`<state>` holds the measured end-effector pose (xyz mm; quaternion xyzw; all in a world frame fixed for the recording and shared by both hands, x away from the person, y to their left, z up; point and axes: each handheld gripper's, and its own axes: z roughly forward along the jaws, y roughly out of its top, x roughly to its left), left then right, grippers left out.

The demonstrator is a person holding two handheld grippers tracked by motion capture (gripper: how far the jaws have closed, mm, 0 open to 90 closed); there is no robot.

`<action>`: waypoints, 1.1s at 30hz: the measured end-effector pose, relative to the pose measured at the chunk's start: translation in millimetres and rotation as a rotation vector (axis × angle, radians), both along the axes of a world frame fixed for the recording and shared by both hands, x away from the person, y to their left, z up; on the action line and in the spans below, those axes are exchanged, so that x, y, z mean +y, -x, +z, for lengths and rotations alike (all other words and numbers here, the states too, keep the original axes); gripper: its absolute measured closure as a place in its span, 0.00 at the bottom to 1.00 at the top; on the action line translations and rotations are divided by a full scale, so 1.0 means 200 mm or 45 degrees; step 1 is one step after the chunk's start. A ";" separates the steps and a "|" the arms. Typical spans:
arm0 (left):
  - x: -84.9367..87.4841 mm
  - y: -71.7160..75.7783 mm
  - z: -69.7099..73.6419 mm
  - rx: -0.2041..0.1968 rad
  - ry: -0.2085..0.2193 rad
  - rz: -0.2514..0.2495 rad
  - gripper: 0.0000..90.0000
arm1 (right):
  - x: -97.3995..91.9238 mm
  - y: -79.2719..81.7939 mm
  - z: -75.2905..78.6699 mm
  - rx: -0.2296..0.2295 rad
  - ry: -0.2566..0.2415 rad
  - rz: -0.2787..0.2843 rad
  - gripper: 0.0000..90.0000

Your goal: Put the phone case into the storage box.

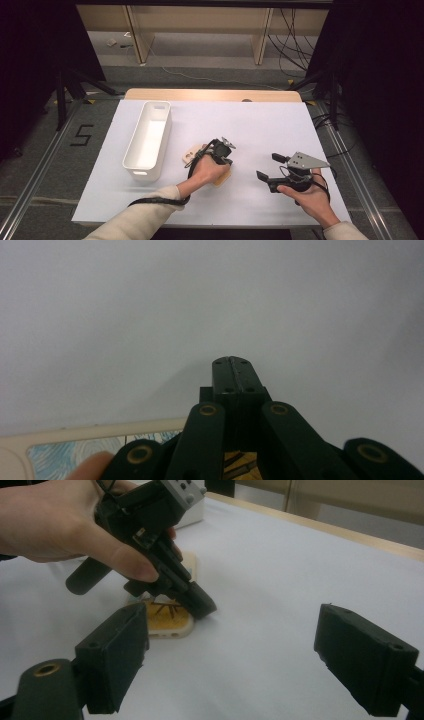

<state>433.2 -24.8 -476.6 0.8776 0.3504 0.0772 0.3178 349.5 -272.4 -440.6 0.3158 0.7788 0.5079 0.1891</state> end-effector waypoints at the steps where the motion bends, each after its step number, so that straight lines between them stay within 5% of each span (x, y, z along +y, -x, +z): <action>1: 0.00 0.01 0.00 0.005 -0.006 -0.011 1.00 | 0.00 0.00 0.00 0.000 0.001 0.000 0.17; 12: 0.05 0.11 0.02 0.053 -0.058 -0.112 1.00 | 0.00 0.00 0.00 0.001 0.003 -0.001 0.17; 33: 0.21 0.28 0.04 0.114 -0.087 -0.191 1.00 | 0.00 0.00 0.00 0.005 0.011 -0.001 0.17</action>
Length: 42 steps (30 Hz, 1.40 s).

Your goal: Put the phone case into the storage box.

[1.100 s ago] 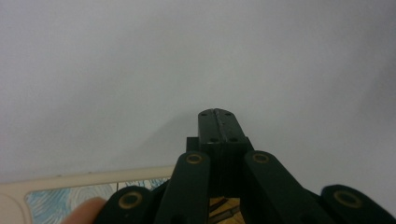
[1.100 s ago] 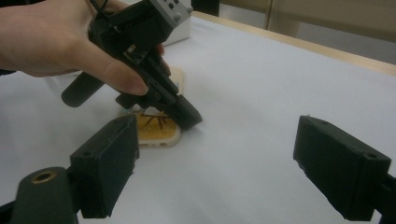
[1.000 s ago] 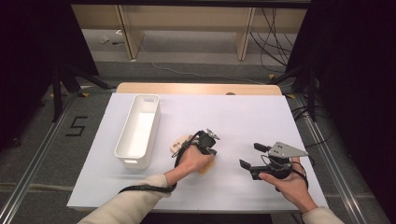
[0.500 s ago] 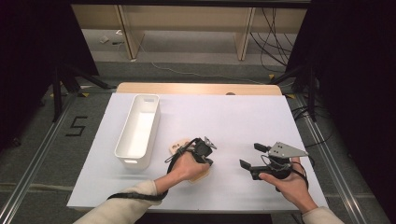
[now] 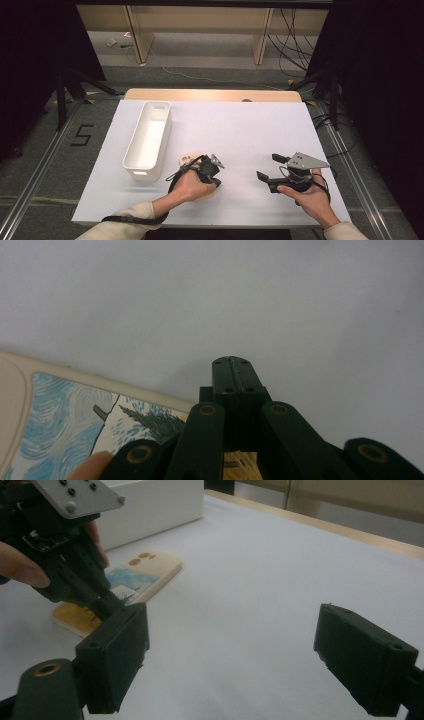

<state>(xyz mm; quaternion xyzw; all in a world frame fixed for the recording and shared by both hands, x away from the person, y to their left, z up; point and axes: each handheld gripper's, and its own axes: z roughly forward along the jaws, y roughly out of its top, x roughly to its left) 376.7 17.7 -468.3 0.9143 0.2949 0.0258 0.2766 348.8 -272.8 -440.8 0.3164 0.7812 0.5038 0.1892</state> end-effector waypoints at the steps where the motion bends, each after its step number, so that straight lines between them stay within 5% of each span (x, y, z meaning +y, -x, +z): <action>1: 0.01 0.01 0.00 0.005 -0.003 -0.004 1.00 | 0.00 0.00 0.00 0.002 -0.001 0.000 0.17; 15: 0.19 0.10 0.01 0.089 -0.043 -0.046 1.00 | 0.00 0.00 0.00 0.008 0.006 0.004 0.17; 32: 0.40 0.17 0.02 0.144 -0.032 0.025 0.99 | 0.01 0.00 -0.01 0.016 0.009 0.009 0.17; 37: 0.43 0.18 0.03 0.138 -0.031 0.039 0.97 | 0.01 0.00 -0.01 0.017 0.013 0.009 0.17; 42: 0.44 0.15 0.10 -0.010 0.015 0.119 0.84 | 0.01 0.00 -0.01 0.015 0.009 0.010 0.17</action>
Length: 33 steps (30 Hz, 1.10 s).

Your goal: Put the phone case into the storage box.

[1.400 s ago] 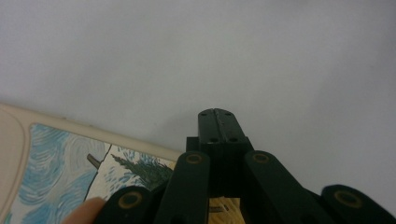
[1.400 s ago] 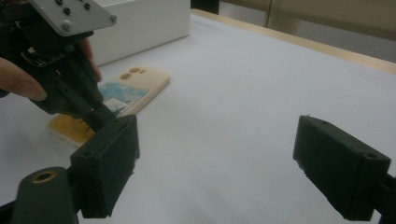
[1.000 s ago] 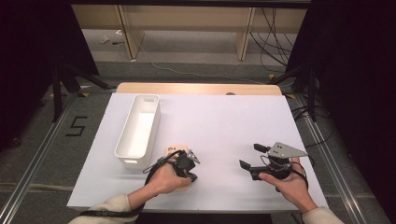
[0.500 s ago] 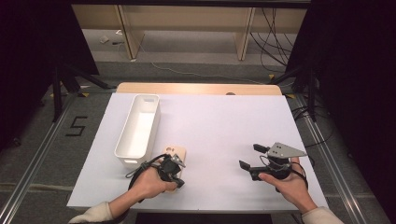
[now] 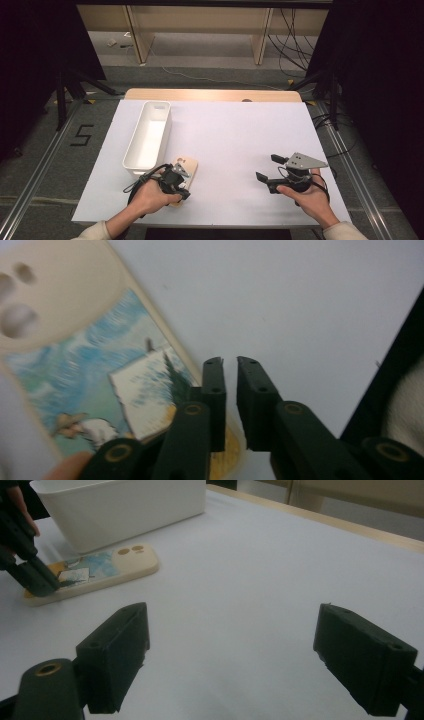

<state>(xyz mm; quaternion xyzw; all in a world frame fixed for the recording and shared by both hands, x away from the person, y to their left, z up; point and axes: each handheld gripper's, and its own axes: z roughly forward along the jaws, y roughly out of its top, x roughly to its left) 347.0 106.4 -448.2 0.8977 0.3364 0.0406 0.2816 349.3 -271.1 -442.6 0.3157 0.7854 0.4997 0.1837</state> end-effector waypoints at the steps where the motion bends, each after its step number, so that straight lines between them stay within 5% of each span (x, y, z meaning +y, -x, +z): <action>1: 0.00 -0.01 0.01 -0.048 0.012 0.036 0.64 | 0.00 0.00 0.00 0.000 0.000 -0.002 0.17; 3: -0.01 -0.03 0.03 -0.134 0.006 0.071 0.45 | 0.00 0.00 0.00 -0.002 0.001 -0.001 0.17; 4: -0.02 -0.04 0.04 -0.164 -0.001 0.097 0.45 | 0.00 0.00 0.00 -0.002 0.001 -0.001 0.17; 5: -0.03 -0.05 0.04 -0.177 -0.018 0.116 0.29 | 0.00 0.00 0.00 -0.002 0.000 0.002 0.17; 12: -0.12 -0.16 0.04 -0.200 -0.074 0.229 0.06 | 0.00 0.00 0.00 -0.001 0.000 0.005 0.17; 22: -0.20 -0.29 0.03 -0.163 -0.175 0.314 0.06 | 0.00 0.01 0.01 -0.005 -0.001 0.005 0.17; 33: -0.20 -0.36 0.00 -0.101 -0.205 0.368 0.07 | 0.01 0.01 0.01 -0.007 0.004 -0.003 0.17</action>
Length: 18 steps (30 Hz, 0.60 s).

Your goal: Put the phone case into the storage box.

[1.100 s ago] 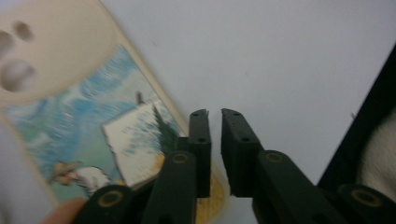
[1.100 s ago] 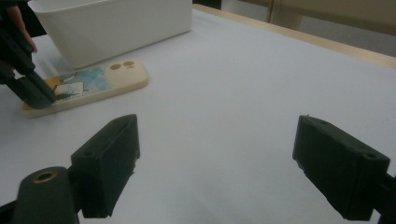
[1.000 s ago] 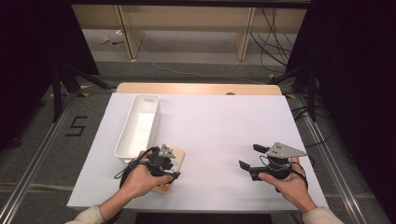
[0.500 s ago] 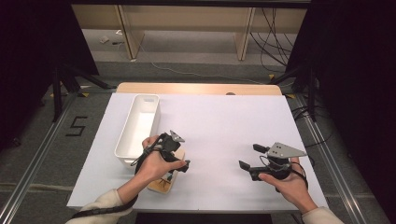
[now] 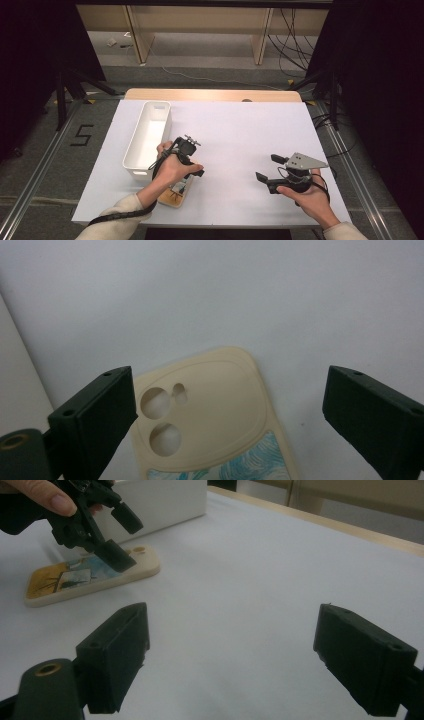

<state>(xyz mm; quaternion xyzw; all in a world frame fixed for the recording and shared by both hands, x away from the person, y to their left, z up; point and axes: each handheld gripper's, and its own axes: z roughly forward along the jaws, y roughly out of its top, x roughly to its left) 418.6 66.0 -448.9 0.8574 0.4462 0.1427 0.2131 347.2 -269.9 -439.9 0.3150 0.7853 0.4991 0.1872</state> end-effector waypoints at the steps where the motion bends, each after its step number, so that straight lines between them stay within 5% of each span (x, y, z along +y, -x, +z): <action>1: 0.00 0.00 0.00 0.003 0.002 0.004 0.07 | 0.00 0.00 0.00 -0.001 0.000 0.000 0.17; 18: -0.01 -0.06 -0.04 0.062 -0.049 0.068 0.15 | 0.00 0.00 0.00 -0.004 0.006 0.009 0.17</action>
